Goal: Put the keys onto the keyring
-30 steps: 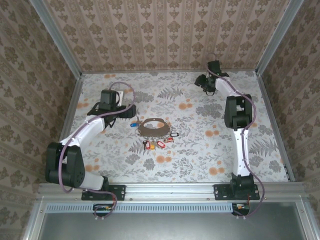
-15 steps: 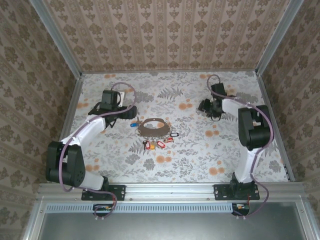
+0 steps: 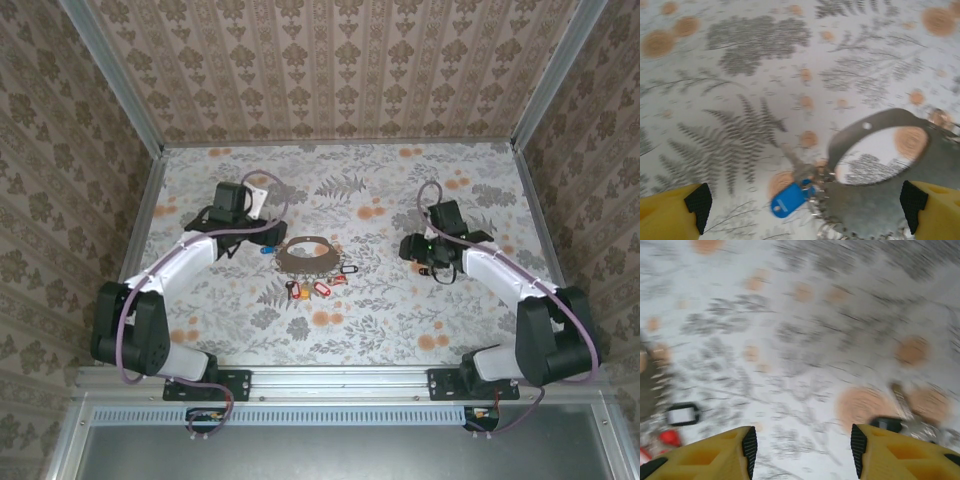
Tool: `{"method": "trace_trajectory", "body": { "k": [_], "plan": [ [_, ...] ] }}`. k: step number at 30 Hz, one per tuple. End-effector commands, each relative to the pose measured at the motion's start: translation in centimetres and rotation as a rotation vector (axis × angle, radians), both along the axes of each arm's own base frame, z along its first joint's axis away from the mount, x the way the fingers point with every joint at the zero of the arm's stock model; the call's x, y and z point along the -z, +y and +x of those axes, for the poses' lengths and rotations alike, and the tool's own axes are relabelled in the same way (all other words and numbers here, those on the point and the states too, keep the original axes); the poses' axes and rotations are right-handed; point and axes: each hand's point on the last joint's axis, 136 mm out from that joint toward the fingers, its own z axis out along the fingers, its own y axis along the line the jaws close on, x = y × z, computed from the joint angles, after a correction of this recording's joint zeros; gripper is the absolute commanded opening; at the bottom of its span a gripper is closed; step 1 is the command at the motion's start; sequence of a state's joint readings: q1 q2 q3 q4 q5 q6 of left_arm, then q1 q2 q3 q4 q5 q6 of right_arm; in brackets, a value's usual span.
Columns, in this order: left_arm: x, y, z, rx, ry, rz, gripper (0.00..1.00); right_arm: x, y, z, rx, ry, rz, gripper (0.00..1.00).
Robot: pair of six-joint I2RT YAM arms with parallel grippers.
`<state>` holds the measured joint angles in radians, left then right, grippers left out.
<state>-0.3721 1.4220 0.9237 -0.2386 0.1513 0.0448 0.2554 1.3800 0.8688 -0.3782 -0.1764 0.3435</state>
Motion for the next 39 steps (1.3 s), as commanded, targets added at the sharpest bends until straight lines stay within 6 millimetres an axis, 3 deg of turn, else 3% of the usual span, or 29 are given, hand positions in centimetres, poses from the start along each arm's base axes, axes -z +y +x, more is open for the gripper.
{"method": "trace_trajectory", "body": {
  "k": [1, 6, 10, 15, 19, 25, 35, 39],
  "plan": [
    [-0.6, -2.8, -1.8, 0.186, -0.020, -0.060, 1.00, -1.6, 5.3, 0.2, -0.379, -0.084, -0.031, 0.54],
    [-0.4, -5.0, -3.5, 0.352, -0.039, -0.143, 1.00, -0.7, 10.5, 0.0, -0.879, -0.274, -0.176, 0.51],
    [0.0, -4.6, -4.0, 0.357, -0.039, -0.126, 1.00, 1.0, 11.9, -0.9, -1.242, -0.505, -0.292, 0.45],
    [0.4, -4.6, -4.2, 0.364, -0.009, -0.130, 1.00, 3.4, 12.8, -0.2, -1.456, -0.564, -0.387, 0.40],
    [0.4, -4.9, -4.1, 0.374, 0.008, -0.160, 0.99, 5.3, 13.5, 1.6, -1.523, -0.599, -0.479, 0.38],
    [0.3, -4.5, -3.7, 0.359, 0.008, -0.164, 0.97, 6.4, 14.2, 4.0, -1.538, -0.630, -0.554, 0.37],
    [0.8, -3.6, -2.8, 0.301, 0.008, -0.155, 0.96, 8.3, 14.8, 5.0, -1.557, -0.614, -0.603, 0.26],
    [0.8, -3.3, -2.5, 0.291, 0.003, -0.155, 0.96, 8.4, 14.9, 4.4, -1.569, -0.608, -0.581, 0.27]
  ]
}}
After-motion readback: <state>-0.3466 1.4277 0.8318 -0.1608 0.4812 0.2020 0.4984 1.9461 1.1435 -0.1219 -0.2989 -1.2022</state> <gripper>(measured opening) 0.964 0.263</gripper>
